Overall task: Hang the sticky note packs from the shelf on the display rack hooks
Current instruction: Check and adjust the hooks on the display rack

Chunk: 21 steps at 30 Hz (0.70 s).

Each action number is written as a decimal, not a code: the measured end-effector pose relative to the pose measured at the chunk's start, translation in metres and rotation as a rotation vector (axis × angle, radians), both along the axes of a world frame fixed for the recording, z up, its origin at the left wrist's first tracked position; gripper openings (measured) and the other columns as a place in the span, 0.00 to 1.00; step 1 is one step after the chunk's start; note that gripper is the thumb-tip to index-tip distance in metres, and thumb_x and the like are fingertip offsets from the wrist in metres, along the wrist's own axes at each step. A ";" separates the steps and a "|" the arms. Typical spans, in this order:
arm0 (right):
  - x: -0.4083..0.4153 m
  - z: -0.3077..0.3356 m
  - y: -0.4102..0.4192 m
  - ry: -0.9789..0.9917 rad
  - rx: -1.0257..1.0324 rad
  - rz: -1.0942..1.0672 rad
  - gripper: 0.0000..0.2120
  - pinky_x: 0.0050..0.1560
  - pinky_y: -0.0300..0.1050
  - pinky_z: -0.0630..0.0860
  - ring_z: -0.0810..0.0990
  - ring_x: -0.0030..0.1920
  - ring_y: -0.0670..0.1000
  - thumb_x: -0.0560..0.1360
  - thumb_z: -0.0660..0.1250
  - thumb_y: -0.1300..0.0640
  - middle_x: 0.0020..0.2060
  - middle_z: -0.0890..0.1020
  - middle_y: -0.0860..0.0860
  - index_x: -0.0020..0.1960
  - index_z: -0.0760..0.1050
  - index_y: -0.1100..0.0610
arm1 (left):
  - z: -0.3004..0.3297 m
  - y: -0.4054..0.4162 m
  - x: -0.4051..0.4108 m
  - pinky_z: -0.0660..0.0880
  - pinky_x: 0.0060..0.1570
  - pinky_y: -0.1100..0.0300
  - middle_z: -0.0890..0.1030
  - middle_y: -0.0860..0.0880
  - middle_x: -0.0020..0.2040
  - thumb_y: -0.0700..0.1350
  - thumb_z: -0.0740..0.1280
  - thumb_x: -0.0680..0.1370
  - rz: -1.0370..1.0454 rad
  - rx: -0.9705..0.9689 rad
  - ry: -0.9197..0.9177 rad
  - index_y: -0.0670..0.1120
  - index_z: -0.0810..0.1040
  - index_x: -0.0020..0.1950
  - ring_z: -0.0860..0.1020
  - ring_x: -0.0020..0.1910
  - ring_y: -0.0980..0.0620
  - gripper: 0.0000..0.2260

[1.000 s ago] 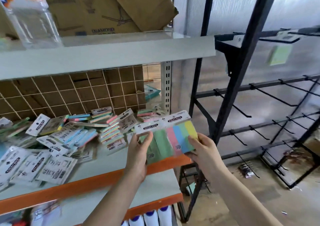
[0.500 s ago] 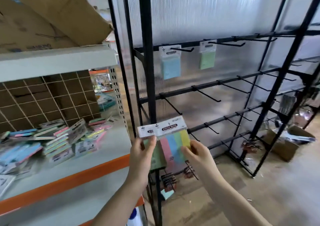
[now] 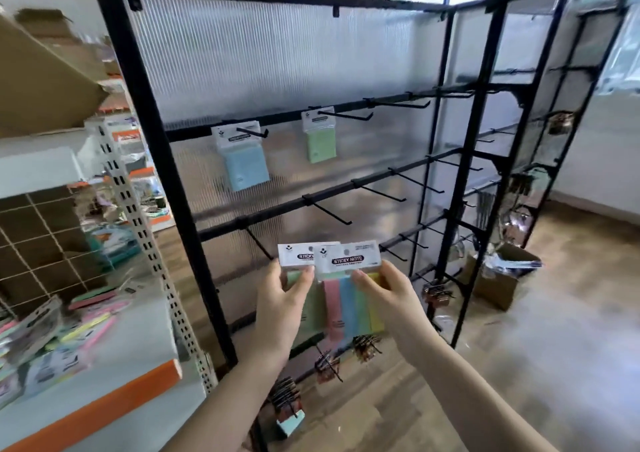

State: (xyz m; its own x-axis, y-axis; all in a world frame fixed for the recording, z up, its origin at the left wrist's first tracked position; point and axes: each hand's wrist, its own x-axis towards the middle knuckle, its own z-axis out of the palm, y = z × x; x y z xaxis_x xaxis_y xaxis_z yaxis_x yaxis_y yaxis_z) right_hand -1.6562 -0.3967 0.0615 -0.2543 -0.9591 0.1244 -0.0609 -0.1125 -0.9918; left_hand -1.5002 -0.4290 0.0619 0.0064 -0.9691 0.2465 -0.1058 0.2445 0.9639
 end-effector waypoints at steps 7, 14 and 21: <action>-0.060 0.015 -0.035 -0.051 -0.064 -0.140 0.07 0.37 0.39 0.75 0.78 0.35 0.43 0.76 0.65 0.58 0.37 0.82 0.46 0.44 0.78 0.48 | 0.017 -0.052 -0.058 0.75 0.41 0.69 0.83 0.64 0.44 0.49 0.68 0.77 -0.102 -0.003 0.113 0.57 0.75 0.47 0.80 0.42 0.67 0.03; -0.111 0.063 -0.098 0.163 -0.175 -0.055 0.08 0.31 0.40 0.77 0.82 0.33 0.51 0.76 0.68 0.53 0.34 0.84 0.50 0.47 0.78 0.58 | 0.060 -0.129 -0.108 0.74 0.38 0.69 0.83 0.61 0.44 0.49 0.68 0.77 -0.161 -0.132 0.101 0.53 0.79 0.49 0.81 0.42 0.62 0.03; -0.128 0.101 -0.174 0.224 -0.226 -0.030 0.01 0.31 0.32 0.76 0.84 0.35 0.43 0.75 0.67 0.54 0.36 0.85 0.43 0.47 0.77 0.48 | 0.080 -0.183 -0.129 0.77 0.41 0.64 0.83 0.59 0.44 0.55 0.66 0.76 -0.249 -0.216 0.013 0.58 0.78 0.48 0.82 0.42 0.60 0.04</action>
State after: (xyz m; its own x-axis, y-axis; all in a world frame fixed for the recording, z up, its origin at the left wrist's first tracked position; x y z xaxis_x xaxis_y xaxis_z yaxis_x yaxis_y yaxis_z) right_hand -1.7846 -0.5704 0.1629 -0.2246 -0.8932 0.3895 -0.2819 -0.3231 -0.9034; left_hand -1.6296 -0.6121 0.1422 -0.2196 -0.8666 0.4481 -0.0049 0.4603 0.8877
